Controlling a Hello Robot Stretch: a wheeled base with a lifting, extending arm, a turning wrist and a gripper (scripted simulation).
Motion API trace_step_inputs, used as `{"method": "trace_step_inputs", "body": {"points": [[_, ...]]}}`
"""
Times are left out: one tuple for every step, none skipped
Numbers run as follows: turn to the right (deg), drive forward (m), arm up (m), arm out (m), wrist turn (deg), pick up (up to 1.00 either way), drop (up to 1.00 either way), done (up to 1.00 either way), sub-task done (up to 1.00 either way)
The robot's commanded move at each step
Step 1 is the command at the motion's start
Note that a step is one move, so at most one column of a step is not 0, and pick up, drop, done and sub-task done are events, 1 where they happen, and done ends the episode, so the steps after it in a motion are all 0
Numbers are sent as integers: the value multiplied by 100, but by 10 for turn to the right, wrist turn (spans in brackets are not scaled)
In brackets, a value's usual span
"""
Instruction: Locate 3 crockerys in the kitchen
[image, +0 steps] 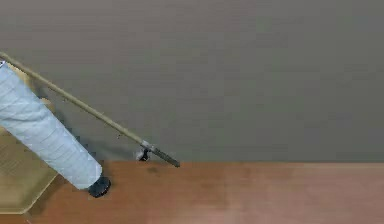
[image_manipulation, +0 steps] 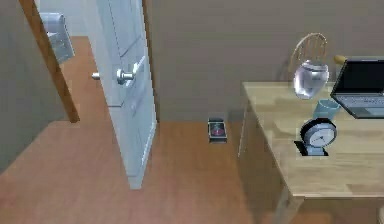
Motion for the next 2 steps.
{"method": "trace_step_inputs", "body": {"points": [[450,0,0,0,0,0,0,0,0],[0,100,0,0,0,0,0,0,0]]}}
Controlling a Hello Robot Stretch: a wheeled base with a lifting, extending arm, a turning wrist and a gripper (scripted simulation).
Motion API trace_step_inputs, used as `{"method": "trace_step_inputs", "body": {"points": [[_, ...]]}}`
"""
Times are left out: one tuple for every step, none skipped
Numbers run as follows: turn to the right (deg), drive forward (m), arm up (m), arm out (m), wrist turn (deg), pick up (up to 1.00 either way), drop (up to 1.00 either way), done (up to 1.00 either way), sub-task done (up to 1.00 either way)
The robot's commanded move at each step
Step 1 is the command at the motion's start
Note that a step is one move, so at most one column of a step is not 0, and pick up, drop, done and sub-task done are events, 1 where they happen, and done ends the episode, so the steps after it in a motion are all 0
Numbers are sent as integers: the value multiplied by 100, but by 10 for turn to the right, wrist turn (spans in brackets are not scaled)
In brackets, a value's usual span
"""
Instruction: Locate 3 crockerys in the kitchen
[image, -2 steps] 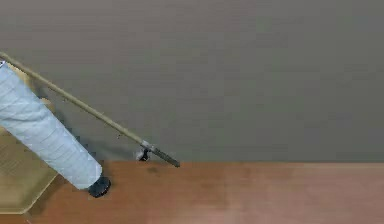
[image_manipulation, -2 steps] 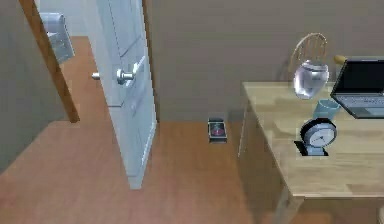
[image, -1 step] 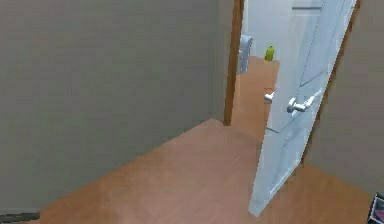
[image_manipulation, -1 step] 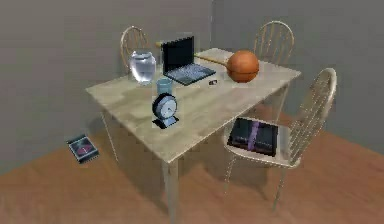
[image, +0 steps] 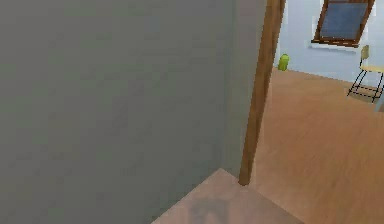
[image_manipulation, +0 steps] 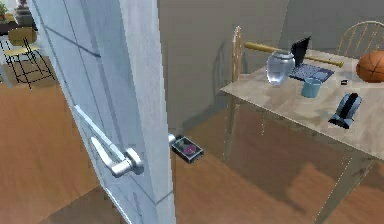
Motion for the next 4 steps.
{"method": "trace_step_inputs", "body": {"points": [[90,0,0,0,0,0,0,0,0],[0,30,0,0,0,0,0,0,0],[360,0,0,0,0,0,0,0,0],[0,100,0,0,0,0,0,0,0]]}}
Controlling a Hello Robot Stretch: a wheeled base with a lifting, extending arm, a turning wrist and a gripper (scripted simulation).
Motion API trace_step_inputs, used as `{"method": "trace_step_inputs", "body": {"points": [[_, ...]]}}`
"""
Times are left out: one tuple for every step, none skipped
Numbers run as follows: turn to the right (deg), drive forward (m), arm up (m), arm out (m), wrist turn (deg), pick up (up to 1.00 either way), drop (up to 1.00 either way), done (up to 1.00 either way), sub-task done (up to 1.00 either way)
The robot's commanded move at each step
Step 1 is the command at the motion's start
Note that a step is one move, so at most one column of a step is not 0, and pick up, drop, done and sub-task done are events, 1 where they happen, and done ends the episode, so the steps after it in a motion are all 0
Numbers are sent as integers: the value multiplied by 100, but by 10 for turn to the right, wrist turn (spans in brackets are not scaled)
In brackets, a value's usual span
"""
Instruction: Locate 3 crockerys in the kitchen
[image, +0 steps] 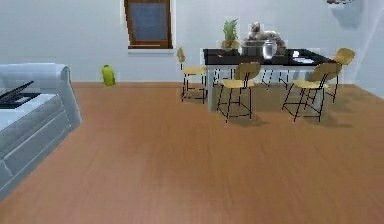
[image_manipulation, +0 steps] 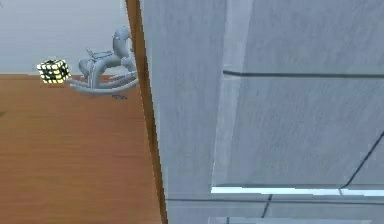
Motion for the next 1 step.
{"method": "trace_step_inputs", "body": {"points": [[0,20,0,0,0,0,0,0,0]]}}
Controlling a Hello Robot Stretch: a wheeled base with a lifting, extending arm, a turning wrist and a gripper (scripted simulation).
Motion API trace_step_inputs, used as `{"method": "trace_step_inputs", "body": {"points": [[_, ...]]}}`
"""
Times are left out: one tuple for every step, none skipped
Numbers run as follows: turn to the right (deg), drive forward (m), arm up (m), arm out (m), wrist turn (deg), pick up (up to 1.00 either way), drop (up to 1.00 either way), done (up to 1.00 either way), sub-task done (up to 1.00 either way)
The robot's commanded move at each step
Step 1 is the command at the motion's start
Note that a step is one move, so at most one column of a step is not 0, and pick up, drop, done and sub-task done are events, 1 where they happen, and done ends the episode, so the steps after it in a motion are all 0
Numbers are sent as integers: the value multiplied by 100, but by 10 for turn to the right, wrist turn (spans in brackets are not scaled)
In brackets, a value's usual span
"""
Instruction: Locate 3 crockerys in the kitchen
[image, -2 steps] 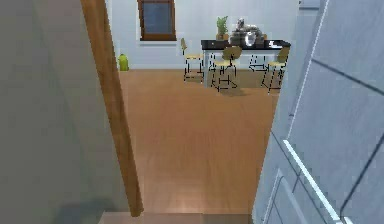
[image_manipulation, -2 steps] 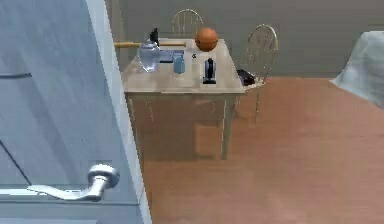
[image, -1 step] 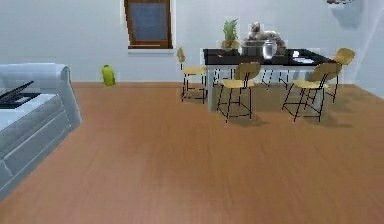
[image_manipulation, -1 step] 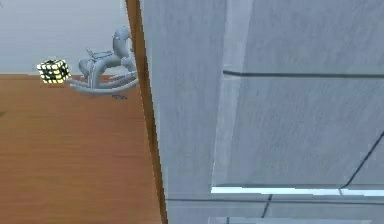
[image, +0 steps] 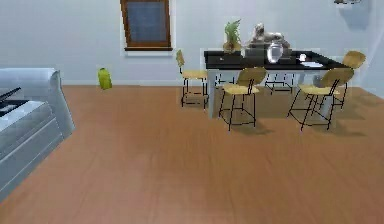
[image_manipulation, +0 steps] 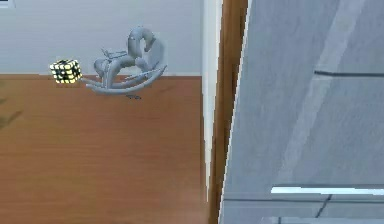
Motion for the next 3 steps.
{"method": "trace_step_inputs", "body": {"points": [[-240,0,0,0,0,0,0,0,0],[0,100,0,0,0,0,0,0,0],[0,100,0,0,0,0,0,0,0]]}}
